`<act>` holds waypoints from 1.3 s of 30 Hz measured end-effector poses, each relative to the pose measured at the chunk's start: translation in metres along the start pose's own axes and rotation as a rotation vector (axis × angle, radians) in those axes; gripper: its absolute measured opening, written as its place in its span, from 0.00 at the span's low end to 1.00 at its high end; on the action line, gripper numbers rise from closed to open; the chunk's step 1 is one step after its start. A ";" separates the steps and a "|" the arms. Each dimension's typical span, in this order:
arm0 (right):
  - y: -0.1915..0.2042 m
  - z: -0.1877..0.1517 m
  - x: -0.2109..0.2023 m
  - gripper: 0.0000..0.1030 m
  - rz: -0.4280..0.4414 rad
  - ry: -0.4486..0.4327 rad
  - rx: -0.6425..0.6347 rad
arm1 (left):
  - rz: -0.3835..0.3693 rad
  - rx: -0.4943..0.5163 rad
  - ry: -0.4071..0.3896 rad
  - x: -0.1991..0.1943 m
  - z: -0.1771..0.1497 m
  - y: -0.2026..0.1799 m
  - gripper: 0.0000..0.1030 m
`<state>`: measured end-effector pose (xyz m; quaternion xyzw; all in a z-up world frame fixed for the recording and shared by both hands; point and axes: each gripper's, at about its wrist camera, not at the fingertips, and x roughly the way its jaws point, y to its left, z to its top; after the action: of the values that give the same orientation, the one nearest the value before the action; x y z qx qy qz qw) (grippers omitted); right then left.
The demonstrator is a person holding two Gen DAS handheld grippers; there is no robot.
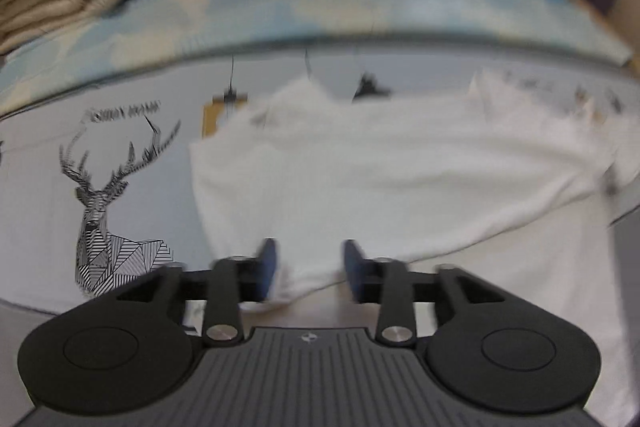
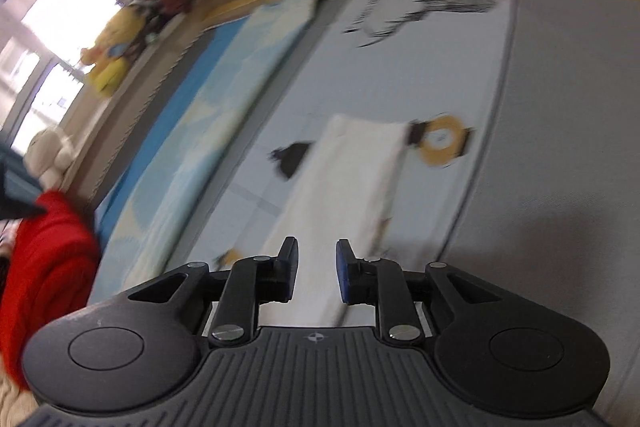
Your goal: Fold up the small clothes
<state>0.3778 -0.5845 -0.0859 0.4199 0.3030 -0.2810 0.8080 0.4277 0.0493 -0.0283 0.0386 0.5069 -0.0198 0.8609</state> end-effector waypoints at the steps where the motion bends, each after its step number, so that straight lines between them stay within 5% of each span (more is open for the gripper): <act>1: -0.008 0.004 0.006 0.22 -0.016 0.003 0.017 | -0.001 -0.003 -0.016 -0.013 0.002 -0.008 0.46; 6: -0.036 0.010 0.040 0.28 -0.035 0.011 0.080 | -0.081 -0.038 -0.151 -0.048 -0.006 -0.038 0.49; 10: -0.038 0.002 0.069 0.31 -0.006 0.042 0.070 | 0.024 0.076 -0.048 -0.016 -0.014 -0.058 0.49; 22: -0.037 0.012 0.111 0.37 -0.014 -0.031 0.077 | 0.024 0.119 -0.062 -0.003 -0.002 -0.040 0.49; 23: -0.036 0.012 0.113 0.35 -0.010 -0.038 0.083 | 0.027 0.119 -0.062 -0.003 -0.002 -0.039 0.49; 26: -0.041 0.015 0.115 0.04 -0.008 -0.055 0.108 | 0.024 0.115 -0.070 -0.005 -0.001 -0.036 0.49; 27: -0.044 0.016 0.114 0.04 -0.014 -0.065 0.122 | 0.024 0.113 -0.071 -0.006 -0.001 -0.035 0.49; 34: -0.017 0.032 0.047 0.03 -0.066 -0.415 0.122 | 0.029 0.088 -0.086 -0.014 0.000 -0.023 0.49; 39: 0.008 0.032 0.027 0.03 -0.016 -0.432 0.056 | 0.024 0.072 -0.098 -0.022 -0.001 -0.016 0.49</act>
<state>0.4097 -0.6133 -0.0861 0.3699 0.1180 -0.3792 0.8399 0.4149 0.0336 -0.0101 0.0747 0.4627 -0.0296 0.8829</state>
